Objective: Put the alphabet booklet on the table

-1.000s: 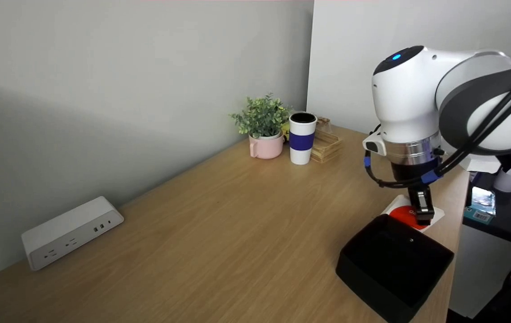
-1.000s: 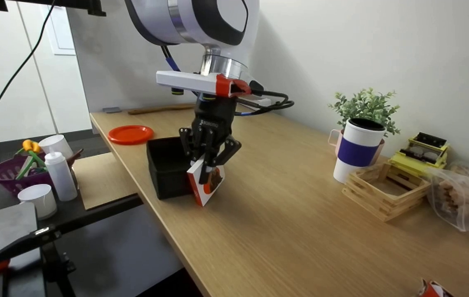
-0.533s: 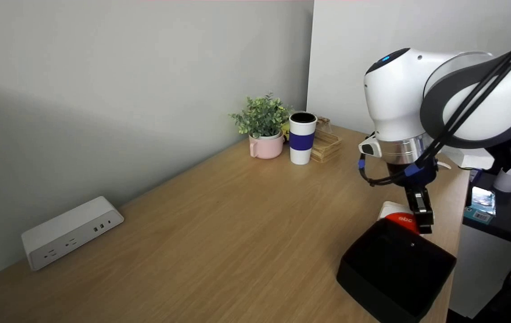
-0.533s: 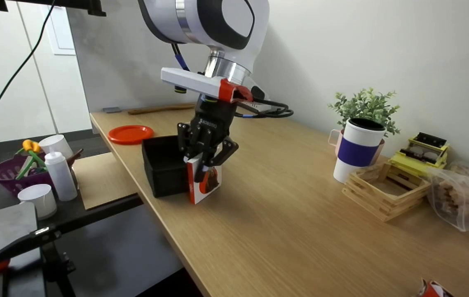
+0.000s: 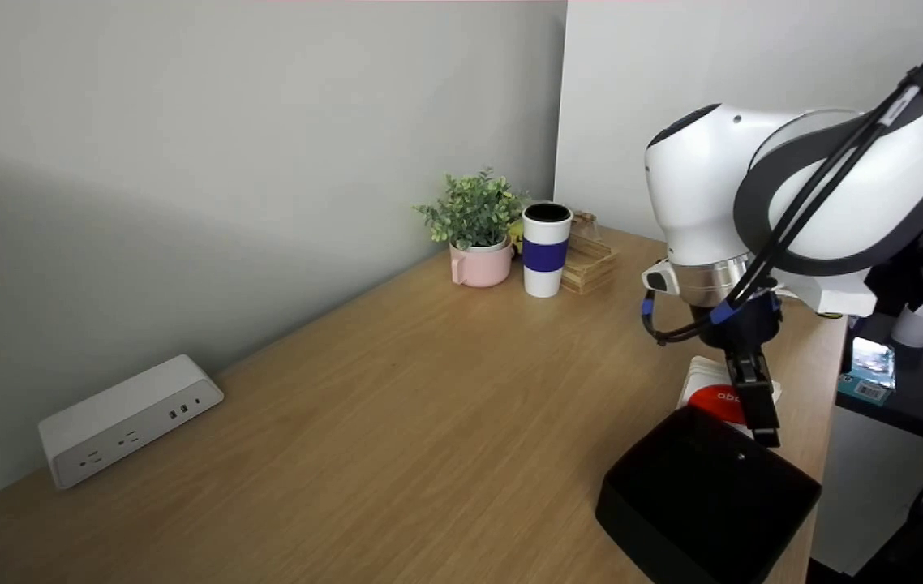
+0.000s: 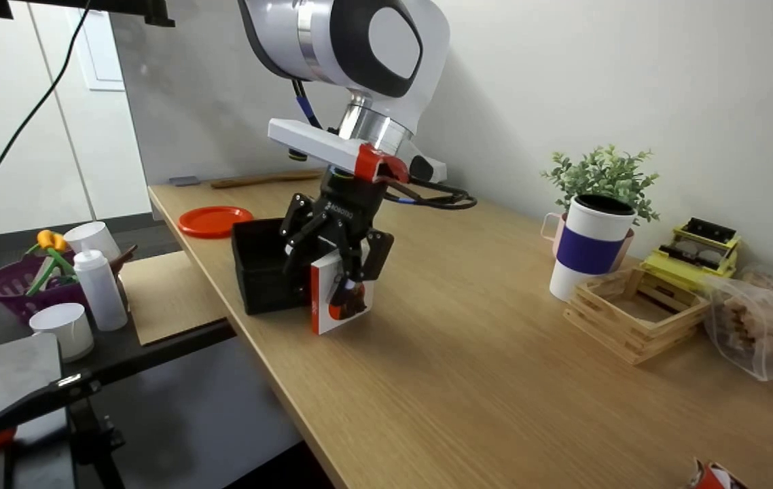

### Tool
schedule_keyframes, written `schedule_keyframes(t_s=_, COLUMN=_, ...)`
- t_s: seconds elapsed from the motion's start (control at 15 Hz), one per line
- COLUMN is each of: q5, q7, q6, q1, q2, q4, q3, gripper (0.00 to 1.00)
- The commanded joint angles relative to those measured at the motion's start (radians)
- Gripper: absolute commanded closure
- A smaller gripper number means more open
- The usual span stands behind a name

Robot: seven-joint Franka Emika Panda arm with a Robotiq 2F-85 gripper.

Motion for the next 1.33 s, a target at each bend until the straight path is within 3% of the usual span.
schedule_keyframes(t_s=0.0, q5=0.034, q7=0.039, q6=-0.009, q1=-0.013, q2=0.008, q4=0.010, q3=0.016, gripper=0.00)
schedule_keyframes(t_s=0.47, q5=0.056, q7=0.300, q6=0.098, q1=0.022, q2=-0.090, q4=-0.104, q3=0.003, gripper=0.00)
schedule_keyframes(t_s=1.0, q5=0.018, q7=0.768, q6=0.327, q1=0.075, q2=-0.334, q4=-0.383, q3=-0.001, gripper=0.00)
schedule_keyframes(t_s=1.27, q5=-0.059, q7=1.004, q6=0.376, q1=0.079, q2=-0.430, q4=-0.489, q3=0.023, gripper=0.00)
